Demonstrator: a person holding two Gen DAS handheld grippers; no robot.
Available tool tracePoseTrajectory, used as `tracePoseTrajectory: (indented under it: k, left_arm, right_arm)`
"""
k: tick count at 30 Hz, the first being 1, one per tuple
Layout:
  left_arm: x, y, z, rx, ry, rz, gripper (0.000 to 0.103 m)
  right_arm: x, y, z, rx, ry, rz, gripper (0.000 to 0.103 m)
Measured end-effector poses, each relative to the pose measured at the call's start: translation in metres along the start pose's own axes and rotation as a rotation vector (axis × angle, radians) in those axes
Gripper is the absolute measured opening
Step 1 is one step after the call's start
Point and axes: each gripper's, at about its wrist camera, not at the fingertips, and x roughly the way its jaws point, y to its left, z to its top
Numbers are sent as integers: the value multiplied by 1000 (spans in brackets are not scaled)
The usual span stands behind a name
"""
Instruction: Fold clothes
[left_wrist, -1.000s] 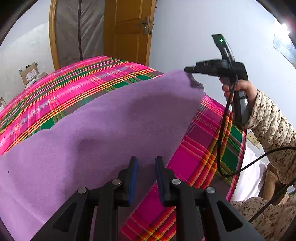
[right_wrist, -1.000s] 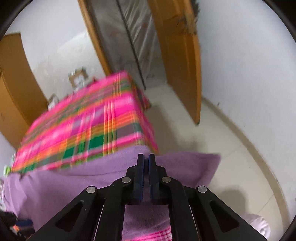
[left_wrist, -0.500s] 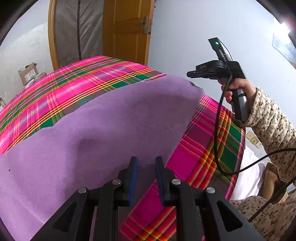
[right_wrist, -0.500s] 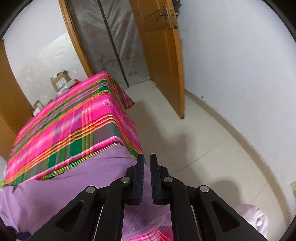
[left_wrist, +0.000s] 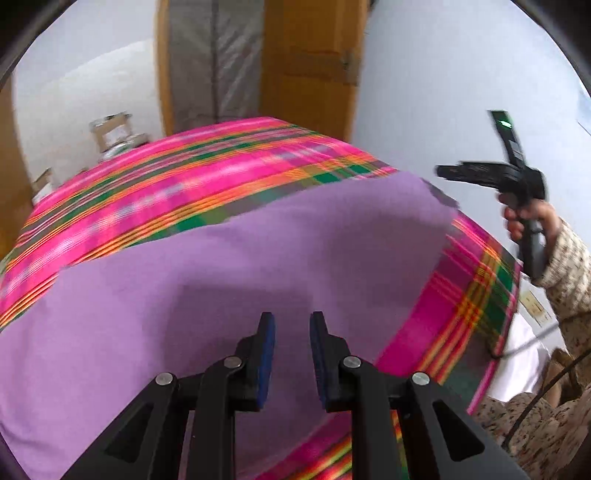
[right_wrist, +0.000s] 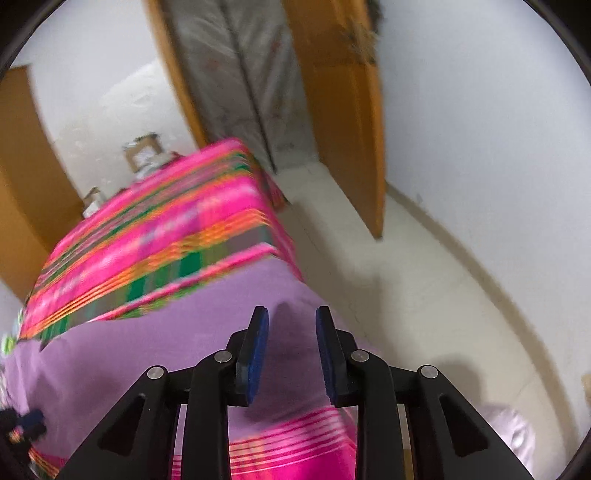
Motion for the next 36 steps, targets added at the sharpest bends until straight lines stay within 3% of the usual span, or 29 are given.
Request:
tracePoseTrajectory:
  k: [8,13,19,23,25,29,36]
  left_arm:
    - [-40,79,-26,-178,-17,194,20]
    - [-70,128,-42,-285,-17,328,20]
    - [-95,174,-40,-378,-43,366,20]
    - [-91,184,-24,-338,-47,342,20]
    - [-85,188,-16,-319,-28,350,20]
    - [-67,198,2,-212,22,354,20]
    - [-52,229,14,-199,71,361,20]
  right_arm:
    - [13,87,-35,-330,68,94,31]
    - [18,112,-37,-364,96,140,31]
    - [12,168,-23,-435,81,307,31]
    - [27,216,-14,-445,161,492,34]
    - [37,242,-13,-462,211,573,42]
    - [50,282,-13,-526,256,625,45]
    - [84,323,-9,-574,402,757,54]
